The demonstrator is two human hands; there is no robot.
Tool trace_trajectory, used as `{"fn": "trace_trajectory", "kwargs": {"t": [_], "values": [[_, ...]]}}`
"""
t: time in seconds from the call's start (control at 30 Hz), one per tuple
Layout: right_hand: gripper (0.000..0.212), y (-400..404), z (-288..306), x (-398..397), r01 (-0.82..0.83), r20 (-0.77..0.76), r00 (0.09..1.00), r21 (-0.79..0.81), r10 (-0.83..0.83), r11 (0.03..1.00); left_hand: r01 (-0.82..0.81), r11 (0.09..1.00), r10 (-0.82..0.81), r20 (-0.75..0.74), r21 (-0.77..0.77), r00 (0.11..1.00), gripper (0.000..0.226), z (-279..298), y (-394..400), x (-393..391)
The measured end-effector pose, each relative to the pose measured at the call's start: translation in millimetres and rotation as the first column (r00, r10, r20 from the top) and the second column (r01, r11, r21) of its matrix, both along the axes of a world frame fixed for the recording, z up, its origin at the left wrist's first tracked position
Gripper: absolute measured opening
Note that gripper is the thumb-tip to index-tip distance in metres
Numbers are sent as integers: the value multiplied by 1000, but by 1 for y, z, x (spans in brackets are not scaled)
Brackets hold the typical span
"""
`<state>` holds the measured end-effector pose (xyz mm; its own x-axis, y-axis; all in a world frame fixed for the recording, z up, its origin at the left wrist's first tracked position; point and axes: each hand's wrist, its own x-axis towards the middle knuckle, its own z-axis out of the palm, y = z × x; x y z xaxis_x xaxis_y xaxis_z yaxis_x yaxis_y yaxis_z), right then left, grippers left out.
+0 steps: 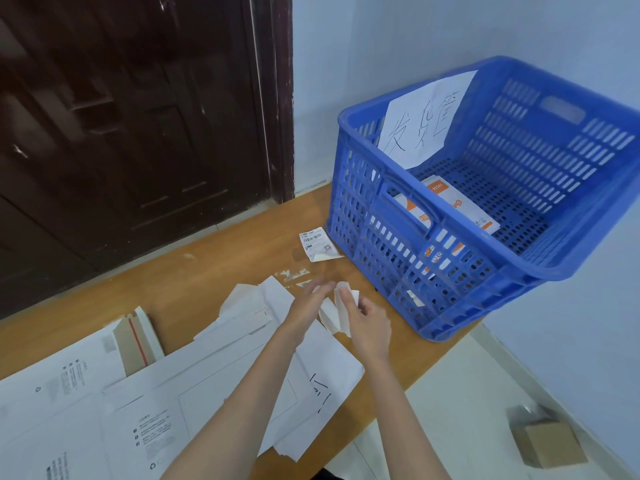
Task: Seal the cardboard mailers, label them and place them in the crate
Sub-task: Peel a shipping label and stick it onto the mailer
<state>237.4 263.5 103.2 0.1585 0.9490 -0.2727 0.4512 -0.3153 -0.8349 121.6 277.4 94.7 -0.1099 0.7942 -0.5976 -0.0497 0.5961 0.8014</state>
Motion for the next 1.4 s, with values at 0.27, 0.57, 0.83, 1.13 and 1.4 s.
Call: {"fn": "trace_trajectory", "kwargs": {"t": [0.27,0.57,0.83,1.13,1.4], "values": [[40,-13,-2,-11,-178,163,973,90,162,980,-106,993,108,41,-60,993,35,0,-7,-12],[50,-41,-13,-63,-550,95,834,57,544,833,-376,918,389,104,-128,915,28,-10,-54,-74],[63,-83,-22,-137,-882,182,471,70,863,466,-730,670,735,-20,-138,678,14,-37,-140,-145],[68,-97,-15,-169,-919,-316,295,-352,901,178,-862,507,837,-230,-20,497,9,-52,-199,-162],[88,-84,-19,-161,-956,-730,145,-278,668,-96,-852,523,822,-274,21,499,9,-54,-209,-168]]}}
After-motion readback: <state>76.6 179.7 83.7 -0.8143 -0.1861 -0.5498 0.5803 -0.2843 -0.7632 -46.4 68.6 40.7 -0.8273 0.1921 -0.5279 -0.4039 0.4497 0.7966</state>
